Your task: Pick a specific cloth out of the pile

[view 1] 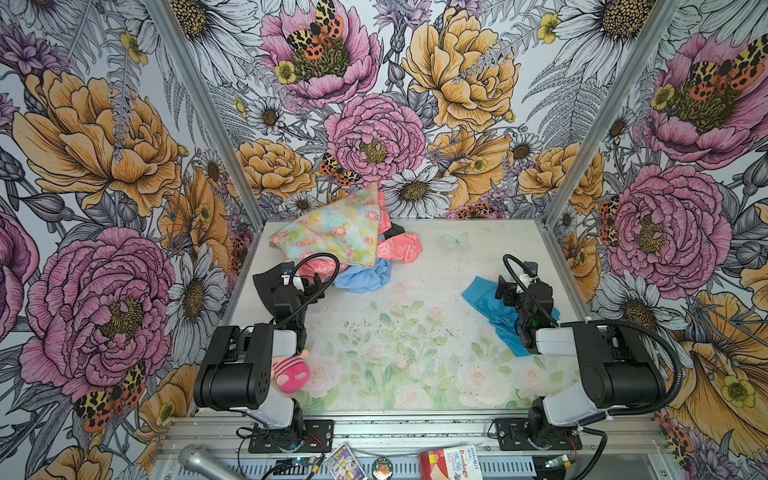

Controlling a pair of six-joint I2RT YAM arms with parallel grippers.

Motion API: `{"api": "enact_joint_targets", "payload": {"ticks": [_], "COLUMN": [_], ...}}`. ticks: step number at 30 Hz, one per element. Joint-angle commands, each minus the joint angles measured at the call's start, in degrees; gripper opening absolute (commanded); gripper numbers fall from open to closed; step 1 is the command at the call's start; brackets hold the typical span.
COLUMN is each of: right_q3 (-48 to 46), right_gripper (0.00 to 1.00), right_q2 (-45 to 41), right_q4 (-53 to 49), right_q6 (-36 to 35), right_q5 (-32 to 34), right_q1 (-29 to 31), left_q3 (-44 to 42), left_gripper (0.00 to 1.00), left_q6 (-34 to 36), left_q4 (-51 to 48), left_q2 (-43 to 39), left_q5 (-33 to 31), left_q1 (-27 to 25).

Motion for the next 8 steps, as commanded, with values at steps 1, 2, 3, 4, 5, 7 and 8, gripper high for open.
{"api": "enact_joint_targets", "payload": {"ticks": [1, 2, 3, 4, 5, 7, 8], "right_q3": [0.1, 0.5, 0.5, 0.5, 0.6, 0.2, -0.5], "right_gripper": [0.99, 0.99, 1.00, 1.00, 1.00, 0.99, 0.99], "right_q2": [0.4, 0.6, 0.5, 0.5, 0.5, 0.3, 0.0], "right_q4": [1.9, 1.5, 1.1, 1.1, 1.1, 1.8, 2.6], "right_q6": [0.6, 0.6, 0.9, 0.9, 0.9, 0.9, 0.9], "right_q5": [-0.9, -1.2, -1.8, -1.9, -1.9, -1.9, -1.9], "right_q1": [0.2, 0.1, -0.2, -0.3, -0.3, -0.3, -0.2], "left_q3": [-0.8, -0.9, -0.8, -0.9, -0.9, -0.9, -0.9], "left_gripper": [0.99, 0.99, 0.99, 0.99, 0.99, 0.99, 0.99], "left_q6": [0.6, 0.6, 0.5, 0.5, 0.5, 0.5, 0.5], "left_q4": [2.5, 2.5, 2.5, 2.5, 2.5, 2.6, 2.7], "left_q2": [0.3, 0.4, 0.4, 0.4, 0.4, 0.3, 0.4], "left_q5": [-0.2, -0.1, -0.1, 0.0, 0.2, 0.2, 0.0], "left_q1": [0.0, -0.1, 0.0, 0.1, 0.1, 0.1, 0.1]}}
